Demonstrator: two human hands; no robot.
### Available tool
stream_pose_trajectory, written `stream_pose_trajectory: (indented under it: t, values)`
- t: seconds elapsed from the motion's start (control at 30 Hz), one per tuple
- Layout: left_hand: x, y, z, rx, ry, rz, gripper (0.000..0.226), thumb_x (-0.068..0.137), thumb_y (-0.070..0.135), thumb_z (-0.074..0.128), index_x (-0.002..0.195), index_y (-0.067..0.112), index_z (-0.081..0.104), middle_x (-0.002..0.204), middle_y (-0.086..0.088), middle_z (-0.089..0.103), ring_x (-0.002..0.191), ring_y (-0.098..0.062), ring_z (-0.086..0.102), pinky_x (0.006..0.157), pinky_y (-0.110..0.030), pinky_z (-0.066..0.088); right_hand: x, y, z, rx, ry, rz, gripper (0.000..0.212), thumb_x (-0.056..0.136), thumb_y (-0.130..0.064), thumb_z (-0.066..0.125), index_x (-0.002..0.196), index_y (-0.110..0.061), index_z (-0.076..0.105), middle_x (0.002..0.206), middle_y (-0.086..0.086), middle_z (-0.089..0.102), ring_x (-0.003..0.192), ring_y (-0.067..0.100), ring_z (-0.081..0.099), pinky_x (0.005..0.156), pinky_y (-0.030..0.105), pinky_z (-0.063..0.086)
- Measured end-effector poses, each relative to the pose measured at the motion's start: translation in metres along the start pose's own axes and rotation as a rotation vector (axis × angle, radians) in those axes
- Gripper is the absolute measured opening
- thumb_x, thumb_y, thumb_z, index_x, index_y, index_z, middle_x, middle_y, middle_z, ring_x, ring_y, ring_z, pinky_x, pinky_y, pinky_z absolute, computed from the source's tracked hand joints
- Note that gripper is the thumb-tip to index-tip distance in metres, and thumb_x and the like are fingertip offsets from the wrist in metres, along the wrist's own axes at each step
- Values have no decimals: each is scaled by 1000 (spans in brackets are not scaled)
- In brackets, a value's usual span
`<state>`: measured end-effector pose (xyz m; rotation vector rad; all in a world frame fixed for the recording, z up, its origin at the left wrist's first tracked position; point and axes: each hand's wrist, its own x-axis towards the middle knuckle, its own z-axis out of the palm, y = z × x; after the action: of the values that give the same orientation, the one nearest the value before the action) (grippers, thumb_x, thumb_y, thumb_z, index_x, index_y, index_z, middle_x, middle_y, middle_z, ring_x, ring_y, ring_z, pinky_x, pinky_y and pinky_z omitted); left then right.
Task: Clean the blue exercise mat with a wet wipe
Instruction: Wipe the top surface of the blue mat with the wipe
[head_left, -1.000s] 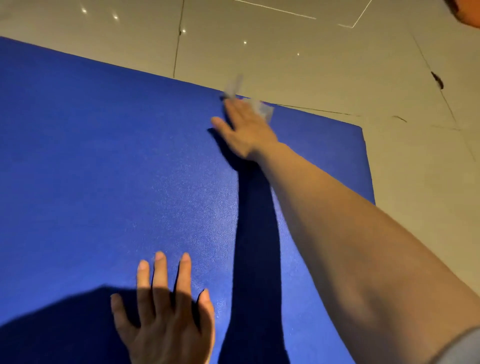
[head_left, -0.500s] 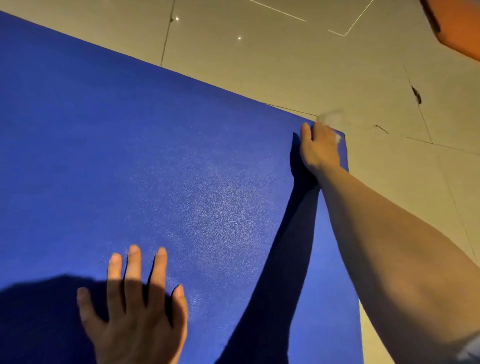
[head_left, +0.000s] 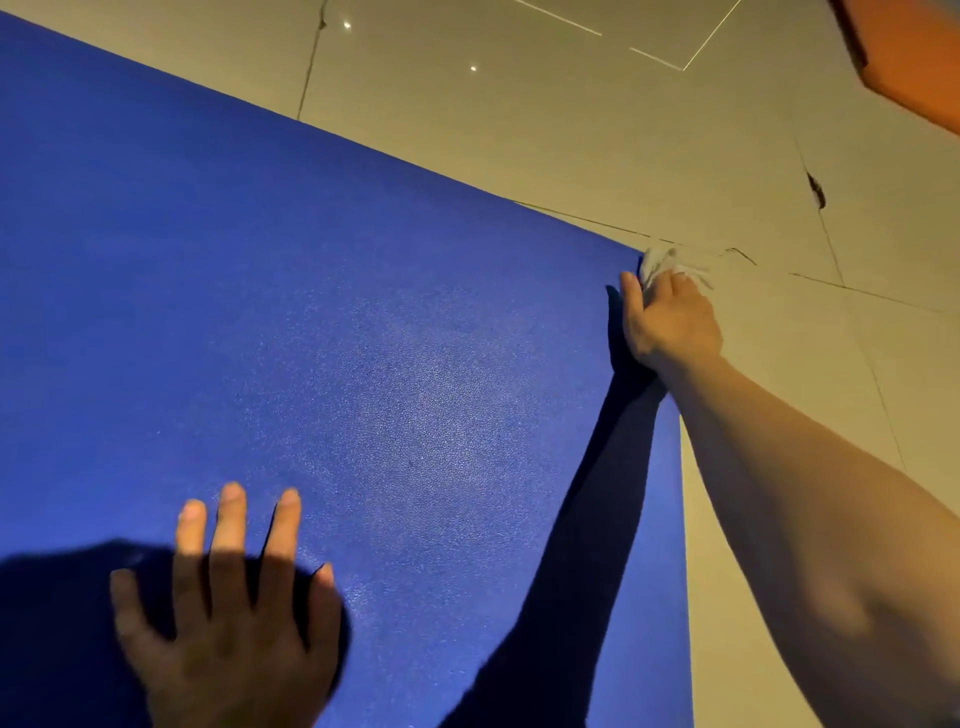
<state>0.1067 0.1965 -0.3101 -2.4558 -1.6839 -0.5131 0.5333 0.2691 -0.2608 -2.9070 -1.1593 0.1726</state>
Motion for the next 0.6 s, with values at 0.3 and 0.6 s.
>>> stream_pose_trajectory:
  t: [0.3, 0.6]
  values:
    - [2, -1, -2, -17, -2, 17, 51, 90, 33, 47, 135, 10, 58, 143, -22, 49, 130, -43, 48, 103, -69, 26, -24, 18, -8, -51, 126, -184, 55, 97, -35, 23, 131, 2, 47, 130, 20, 53, 123, 35, 44, 100, 50, 32]
    - [-3, -6, 4, -67, -7, 28, 52, 91, 31, 47, 135, 6, 57, 147, -24, 42, 137, -45, 36, 93, -72, 37, -50, -33, 22, 218, 24, -199, 63, 102, -47, 32, 152, -9, 25, 159, 9, 24, 145, 27, 19, 117, 46, 14]
